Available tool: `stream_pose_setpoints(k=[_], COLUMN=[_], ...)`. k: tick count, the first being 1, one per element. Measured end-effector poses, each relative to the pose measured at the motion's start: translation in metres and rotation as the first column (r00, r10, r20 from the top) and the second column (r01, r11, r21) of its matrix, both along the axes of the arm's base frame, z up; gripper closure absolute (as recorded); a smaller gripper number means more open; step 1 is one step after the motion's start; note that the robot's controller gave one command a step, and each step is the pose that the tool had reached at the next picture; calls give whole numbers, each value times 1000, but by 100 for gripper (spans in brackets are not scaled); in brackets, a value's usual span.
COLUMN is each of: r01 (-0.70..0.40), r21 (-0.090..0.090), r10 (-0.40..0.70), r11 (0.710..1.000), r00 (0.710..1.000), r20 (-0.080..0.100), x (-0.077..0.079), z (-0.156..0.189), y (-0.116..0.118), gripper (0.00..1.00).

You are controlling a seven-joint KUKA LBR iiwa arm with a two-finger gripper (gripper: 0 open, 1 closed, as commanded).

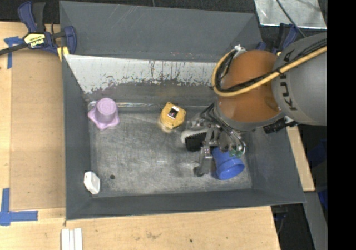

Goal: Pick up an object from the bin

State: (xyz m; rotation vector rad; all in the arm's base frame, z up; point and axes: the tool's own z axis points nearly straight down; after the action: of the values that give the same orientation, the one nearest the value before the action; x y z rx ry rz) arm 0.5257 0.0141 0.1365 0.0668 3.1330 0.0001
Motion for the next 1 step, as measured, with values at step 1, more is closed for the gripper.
stream_pose_setpoints(k=[1], r01=[-77], r21=[2], r10=[77], r11=[997], r00=[997], r20=[3], x=[8], z=[-49], y=[-16], gripper=[0])
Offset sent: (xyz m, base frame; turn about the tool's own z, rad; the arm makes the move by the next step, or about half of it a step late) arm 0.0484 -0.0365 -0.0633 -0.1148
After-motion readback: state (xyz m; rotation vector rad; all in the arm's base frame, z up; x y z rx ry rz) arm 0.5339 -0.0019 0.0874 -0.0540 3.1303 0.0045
